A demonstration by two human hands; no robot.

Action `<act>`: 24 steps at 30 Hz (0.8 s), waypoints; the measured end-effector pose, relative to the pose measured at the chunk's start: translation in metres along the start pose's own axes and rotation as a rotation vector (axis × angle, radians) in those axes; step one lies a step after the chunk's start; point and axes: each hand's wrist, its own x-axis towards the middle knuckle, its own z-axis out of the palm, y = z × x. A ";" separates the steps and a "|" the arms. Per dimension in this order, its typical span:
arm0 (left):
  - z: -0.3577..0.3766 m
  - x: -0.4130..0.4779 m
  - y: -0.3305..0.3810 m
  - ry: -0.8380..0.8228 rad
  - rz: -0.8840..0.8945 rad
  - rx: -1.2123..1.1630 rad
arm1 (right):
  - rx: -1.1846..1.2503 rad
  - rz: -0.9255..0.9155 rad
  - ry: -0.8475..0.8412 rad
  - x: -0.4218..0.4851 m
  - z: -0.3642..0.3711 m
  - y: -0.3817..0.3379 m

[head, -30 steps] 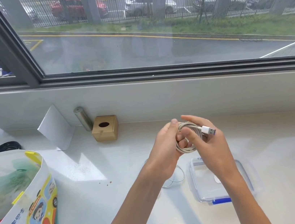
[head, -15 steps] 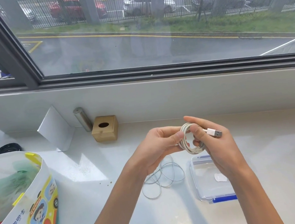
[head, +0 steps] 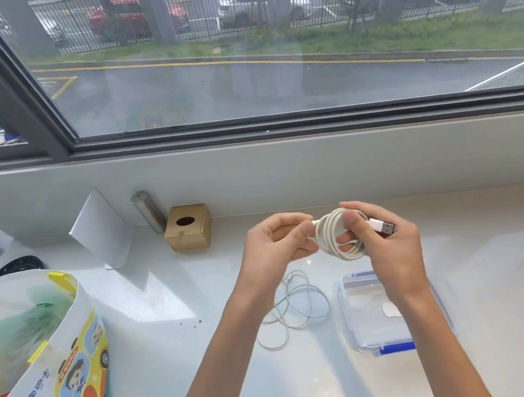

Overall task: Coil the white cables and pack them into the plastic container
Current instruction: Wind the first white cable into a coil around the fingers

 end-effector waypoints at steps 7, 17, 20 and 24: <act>0.012 -0.004 -0.007 0.125 -0.008 -0.099 | -0.015 0.048 -0.077 -0.003 -0.013 0.002; 0.048 -0.023 -0.031 0.062 -0.125 -0.123 | 0.007 0.173 0.055 -0.016 -0.029 0.023; 0.056 -0.019 -0.046 0.104 -0.139 -0.013 | 0.080 0.367 -0.081 -0.020 -0.052 0.030; 0.078 -0.012 -0.074 0.187 -0.086 0.186 | 0.039 0.448 -0.162 -0.020 -0.089 0.038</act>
